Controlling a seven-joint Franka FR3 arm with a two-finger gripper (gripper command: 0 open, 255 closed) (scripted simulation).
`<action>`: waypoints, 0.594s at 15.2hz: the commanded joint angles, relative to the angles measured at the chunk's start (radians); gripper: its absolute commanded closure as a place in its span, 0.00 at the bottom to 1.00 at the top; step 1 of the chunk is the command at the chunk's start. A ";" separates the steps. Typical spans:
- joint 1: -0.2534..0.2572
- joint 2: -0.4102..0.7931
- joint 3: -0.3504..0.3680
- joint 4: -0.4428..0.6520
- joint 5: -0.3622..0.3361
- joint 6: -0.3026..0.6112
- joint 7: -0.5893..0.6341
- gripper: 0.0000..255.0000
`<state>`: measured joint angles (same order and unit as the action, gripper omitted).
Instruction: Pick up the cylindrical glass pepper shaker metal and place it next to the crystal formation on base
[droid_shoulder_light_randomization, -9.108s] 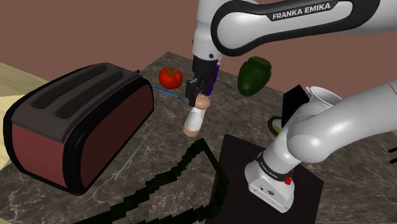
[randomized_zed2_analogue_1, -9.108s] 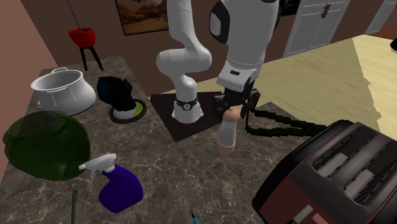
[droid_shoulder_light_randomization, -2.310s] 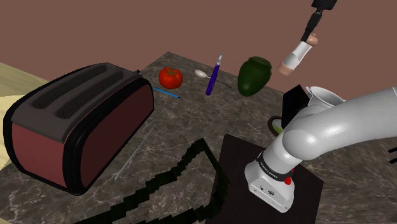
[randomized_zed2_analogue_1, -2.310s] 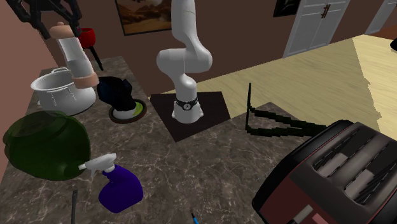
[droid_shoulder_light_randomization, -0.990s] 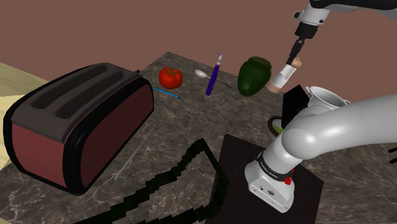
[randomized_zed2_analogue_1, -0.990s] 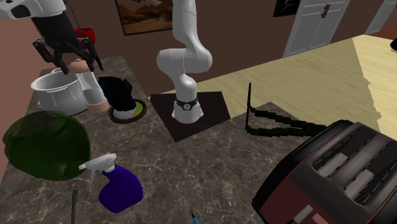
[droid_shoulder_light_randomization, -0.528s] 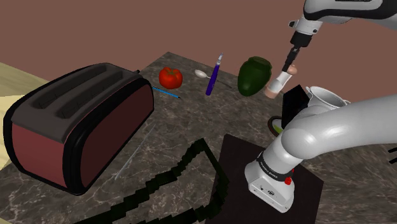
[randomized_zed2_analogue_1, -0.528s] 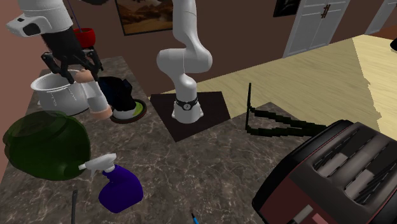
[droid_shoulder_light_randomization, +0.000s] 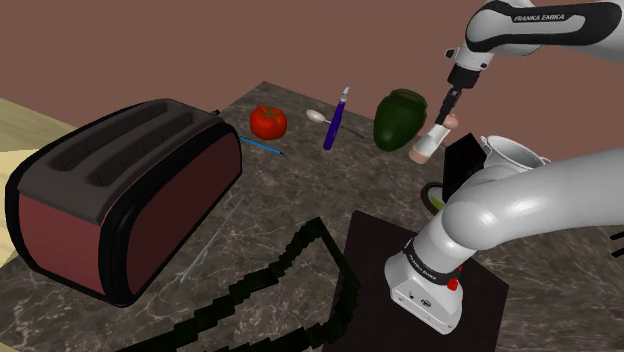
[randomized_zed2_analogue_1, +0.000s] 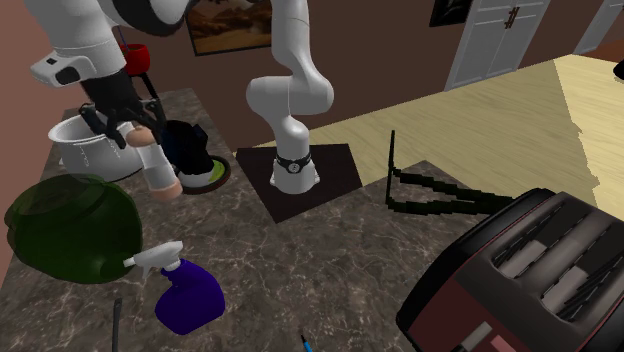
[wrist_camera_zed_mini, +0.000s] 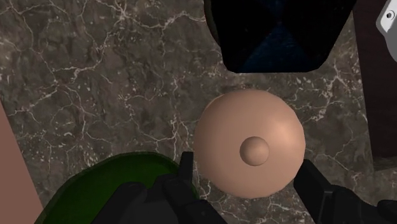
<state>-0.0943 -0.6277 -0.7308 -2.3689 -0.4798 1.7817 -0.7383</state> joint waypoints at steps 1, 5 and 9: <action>0.001 0.008 -0.013 -0.020 -0.006 0.029 0.001 1.00; 0.001 0.021 -0.037 -0.061 -0.019 0.085 0.006 1.00; 0.003 0.040 -0.064 -0.100 -0.031 0.143 0.010 1.00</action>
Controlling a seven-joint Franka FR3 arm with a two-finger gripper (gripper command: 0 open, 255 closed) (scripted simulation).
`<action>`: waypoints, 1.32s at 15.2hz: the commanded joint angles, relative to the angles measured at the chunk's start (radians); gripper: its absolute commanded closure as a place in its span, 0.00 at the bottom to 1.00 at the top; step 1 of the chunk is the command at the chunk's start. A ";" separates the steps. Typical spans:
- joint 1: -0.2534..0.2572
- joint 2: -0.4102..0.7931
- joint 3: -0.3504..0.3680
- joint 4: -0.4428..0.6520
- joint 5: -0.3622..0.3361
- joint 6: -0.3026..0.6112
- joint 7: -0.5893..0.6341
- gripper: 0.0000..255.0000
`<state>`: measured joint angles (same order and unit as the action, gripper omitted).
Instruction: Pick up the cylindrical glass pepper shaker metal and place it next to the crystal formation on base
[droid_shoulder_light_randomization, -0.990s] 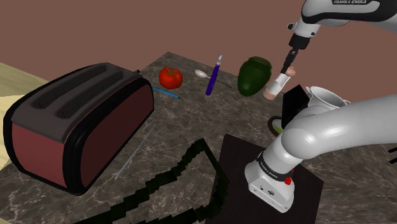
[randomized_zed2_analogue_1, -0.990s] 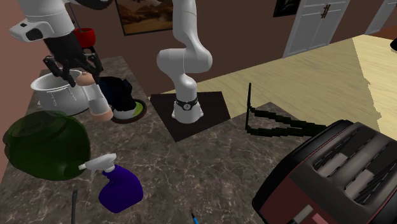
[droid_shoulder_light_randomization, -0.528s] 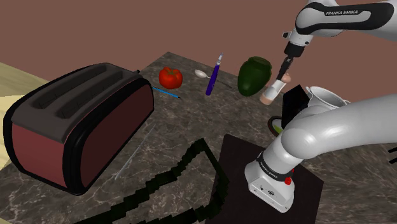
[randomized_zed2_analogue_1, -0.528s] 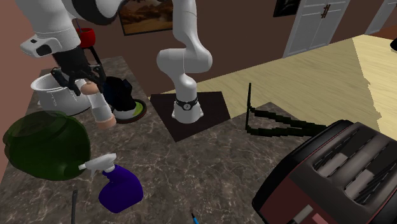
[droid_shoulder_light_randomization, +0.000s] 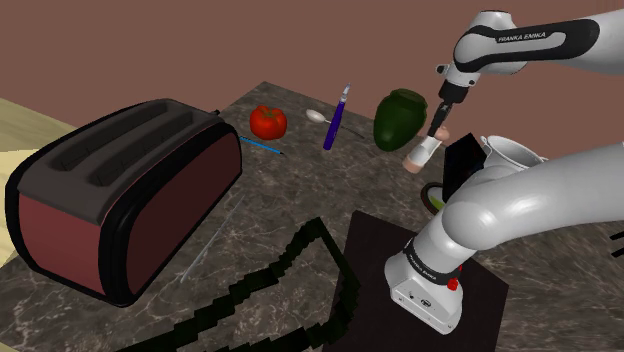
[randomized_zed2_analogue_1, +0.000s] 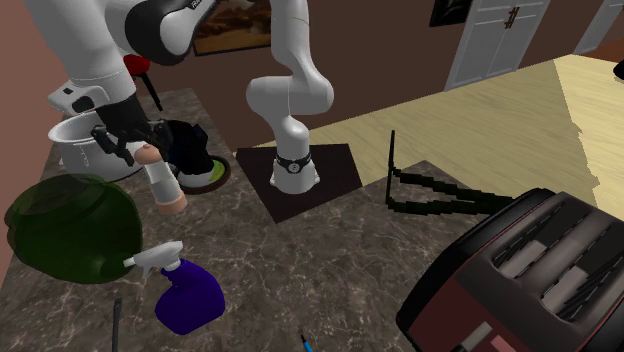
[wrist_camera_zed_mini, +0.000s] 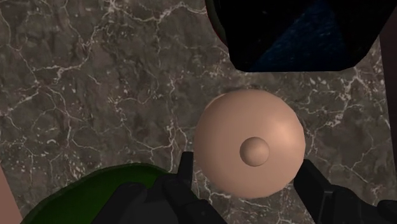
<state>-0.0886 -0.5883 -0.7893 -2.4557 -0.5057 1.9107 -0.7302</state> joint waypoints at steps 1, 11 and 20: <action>-0.001 0.006 -0.012 -0.022 -0.008 0.029 0.002 1.00; 0.002 0.022 -0.032 -0.046 -0.016 0.070 0.004 1.00; 0.002 -0.010 0.020 0.027 0.011 -0.038 0.001 0.00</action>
